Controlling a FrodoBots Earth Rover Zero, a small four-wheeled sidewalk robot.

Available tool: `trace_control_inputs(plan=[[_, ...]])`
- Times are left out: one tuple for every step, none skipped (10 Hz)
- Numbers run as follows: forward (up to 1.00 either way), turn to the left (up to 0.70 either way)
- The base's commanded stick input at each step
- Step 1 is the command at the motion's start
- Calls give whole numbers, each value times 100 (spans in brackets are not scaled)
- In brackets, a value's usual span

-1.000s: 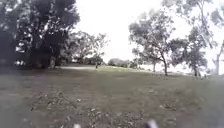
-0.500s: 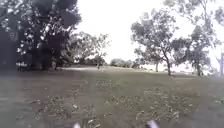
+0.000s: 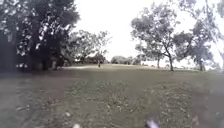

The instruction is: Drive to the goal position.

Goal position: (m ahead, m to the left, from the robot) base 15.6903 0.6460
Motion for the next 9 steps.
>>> trace_control_inputs(plan=[[70, -10], [70, -2], [70, -1], [70, 0], [70, 0], [70, 0], [70, 0], [70, 0], [70, 0]])
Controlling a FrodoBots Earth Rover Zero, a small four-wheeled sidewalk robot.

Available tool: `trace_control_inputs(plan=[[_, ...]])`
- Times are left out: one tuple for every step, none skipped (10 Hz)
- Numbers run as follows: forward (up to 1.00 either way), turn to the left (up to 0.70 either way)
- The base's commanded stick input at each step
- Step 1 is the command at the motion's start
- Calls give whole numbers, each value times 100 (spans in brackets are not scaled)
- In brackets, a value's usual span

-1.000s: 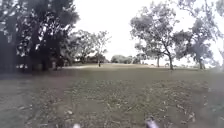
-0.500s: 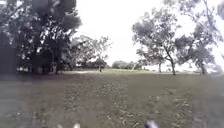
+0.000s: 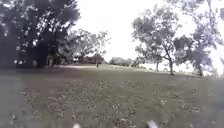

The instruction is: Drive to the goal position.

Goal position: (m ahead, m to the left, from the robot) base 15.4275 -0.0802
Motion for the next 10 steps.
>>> trace_control_inputs(plan=[[70, 0], [70, 0], [70, 0], [70, 0], [70, 0], [70, -15], [70, -21], [70, -11], [70, 0], [70, 0]])
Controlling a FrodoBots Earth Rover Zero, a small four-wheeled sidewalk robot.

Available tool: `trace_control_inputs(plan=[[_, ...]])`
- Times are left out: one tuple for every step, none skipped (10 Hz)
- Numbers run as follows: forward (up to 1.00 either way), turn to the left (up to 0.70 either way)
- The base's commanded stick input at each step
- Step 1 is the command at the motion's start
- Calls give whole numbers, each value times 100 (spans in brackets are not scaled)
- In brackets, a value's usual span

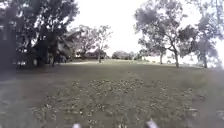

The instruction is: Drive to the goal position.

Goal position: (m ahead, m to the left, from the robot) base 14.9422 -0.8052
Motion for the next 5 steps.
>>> trace_control_inputs(plan=[[70, 0], [70, 0], [70, 0], [70, 0], [70, 0]])
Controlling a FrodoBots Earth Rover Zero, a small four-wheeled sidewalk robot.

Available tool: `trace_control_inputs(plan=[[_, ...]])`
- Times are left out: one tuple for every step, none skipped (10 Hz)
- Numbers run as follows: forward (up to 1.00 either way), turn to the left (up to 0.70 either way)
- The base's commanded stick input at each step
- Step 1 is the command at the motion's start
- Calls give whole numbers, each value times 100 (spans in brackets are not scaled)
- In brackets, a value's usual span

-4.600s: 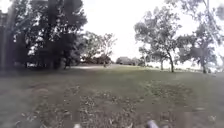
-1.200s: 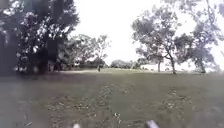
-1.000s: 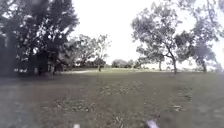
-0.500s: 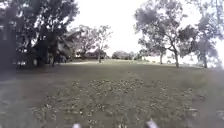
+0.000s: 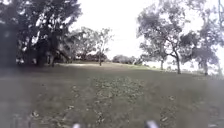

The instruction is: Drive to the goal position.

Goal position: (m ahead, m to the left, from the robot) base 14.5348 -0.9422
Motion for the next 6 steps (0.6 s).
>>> trace_control_inputs(plan=[[70, 0], [70, 0], [70, 0], [70, 0], [70, 0], [70, 0]])
